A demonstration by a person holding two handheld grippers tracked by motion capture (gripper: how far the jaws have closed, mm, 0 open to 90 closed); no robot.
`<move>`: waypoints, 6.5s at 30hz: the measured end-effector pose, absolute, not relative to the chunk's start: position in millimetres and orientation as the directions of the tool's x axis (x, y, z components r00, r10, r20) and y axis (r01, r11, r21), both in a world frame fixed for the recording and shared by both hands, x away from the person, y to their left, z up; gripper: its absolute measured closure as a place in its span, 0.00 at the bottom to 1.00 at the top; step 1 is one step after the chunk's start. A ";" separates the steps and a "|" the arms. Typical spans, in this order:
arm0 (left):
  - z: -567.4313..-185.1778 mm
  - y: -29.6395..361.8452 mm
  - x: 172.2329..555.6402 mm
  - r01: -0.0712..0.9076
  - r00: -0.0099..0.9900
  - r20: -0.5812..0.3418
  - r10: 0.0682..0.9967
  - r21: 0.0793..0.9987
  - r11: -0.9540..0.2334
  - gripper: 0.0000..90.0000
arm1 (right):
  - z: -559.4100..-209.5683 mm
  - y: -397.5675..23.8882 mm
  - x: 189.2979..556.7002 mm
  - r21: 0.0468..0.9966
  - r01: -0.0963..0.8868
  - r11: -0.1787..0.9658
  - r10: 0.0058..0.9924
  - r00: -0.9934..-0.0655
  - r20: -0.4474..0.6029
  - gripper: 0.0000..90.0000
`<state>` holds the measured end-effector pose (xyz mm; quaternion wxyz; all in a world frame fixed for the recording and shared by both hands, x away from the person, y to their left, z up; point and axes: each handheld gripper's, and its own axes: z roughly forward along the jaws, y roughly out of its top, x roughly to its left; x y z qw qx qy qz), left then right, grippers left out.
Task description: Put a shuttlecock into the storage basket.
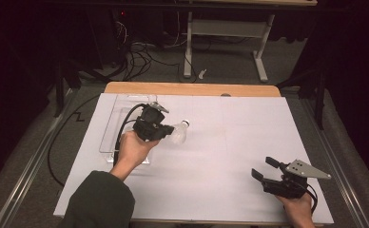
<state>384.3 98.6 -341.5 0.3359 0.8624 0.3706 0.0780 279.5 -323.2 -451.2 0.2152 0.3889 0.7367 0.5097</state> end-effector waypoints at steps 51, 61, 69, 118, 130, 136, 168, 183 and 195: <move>-333.9 153.0 399.5 0.650 0.591 -0.105 0.800 0.648 -0.396 0.99 | -451.3 -323.4 279.6 0.918 0.356 0.175 0.793 -0.604 0.083 0.27; -334.4 166.2 404.0 0.668 0.556 -0.112 0.823 0.650 -0.363 0.99 | -451.3 -323.4 279.7 0.918 0.356 0.176 0.793 -0.604 0.082 0.27; -335.8 173.2 407.2 0.681 0.532 -0.106 0.840 0.642 -0.351 0.99 | -451.3 -323.3 279.8 0.918 0.354 0.177 0.793 -0.604 0.080 0.27; -355.4 184.1 444.0 0.759 0.421 -0.101 0.901 0.584 -0.289 0.99 | -451.5 -323.7 279.9 0.918 0.355 0.176 0.793 -0.604 0.081 0.27; -358.7 181.7 453.1 0.771 0.406 -0.093 0.909 0.569 -0.286 0.99 | -451.5 -323.5 279.8 0.918 0.357 0.175 0.793 -0.603 0.083 0.27; -359.7 180.0 456.1 0.773 0.402 -0.092 0.911 0.568 -0.283 0.99 | -451.4 -323.6 279.8 0.918 0.356 0.175 0.793 -0.603 0.082 0.27; -361.6 187.8 444.7 0.746 0.383 -0.112 0.917 0.623 -0.235 0.50 | -451.4 -323.4 279.8 0.918 0.354 0.177 0.792 -0.605 0.081 0.27; -358.7 182.4 429.8 0.715 0.402 -0.099 0.910 0.655 -0.244 0.47 | -451.4 -323.1 279.9 0.917 0.356 0.178 0.793 -0.604 0.081 0.27; -357.0 179.7 420.4 0.699 0.428 -0.107 0.898 0.668 -0.254 0.48 | -451.4 -323.3 279.8 0.918 0.357 0.176 0.793 -0.603 0.083 0.27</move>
